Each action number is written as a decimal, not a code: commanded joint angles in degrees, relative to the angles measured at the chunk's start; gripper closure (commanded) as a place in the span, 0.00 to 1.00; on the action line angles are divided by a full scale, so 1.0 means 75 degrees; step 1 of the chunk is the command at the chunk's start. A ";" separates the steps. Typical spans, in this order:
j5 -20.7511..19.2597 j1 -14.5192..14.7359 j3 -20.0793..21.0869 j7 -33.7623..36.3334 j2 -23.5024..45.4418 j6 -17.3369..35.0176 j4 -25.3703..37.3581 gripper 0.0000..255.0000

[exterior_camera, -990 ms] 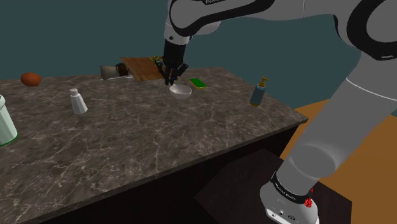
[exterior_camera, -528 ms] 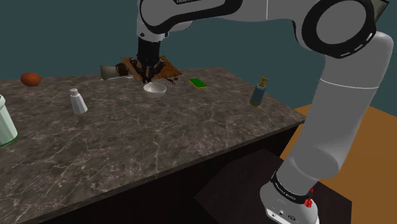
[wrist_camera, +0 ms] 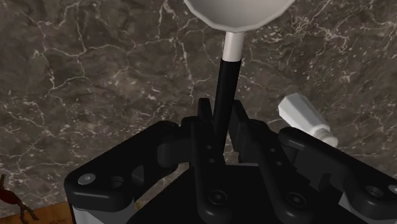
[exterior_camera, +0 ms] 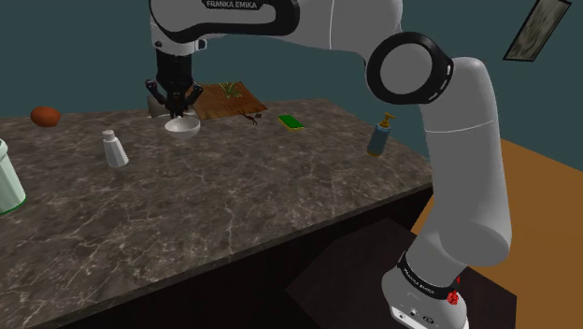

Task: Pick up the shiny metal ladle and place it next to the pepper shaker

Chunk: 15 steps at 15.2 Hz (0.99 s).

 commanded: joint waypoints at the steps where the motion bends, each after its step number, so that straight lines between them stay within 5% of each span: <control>1: -0.0332 0.0653 -0.0099 0.0129 0.1485 -0.0991 0.2481 1.00; 15: -0.0281 0.0336 -0.0103 0.0277 0.1055 0.0759 0.0268 1.00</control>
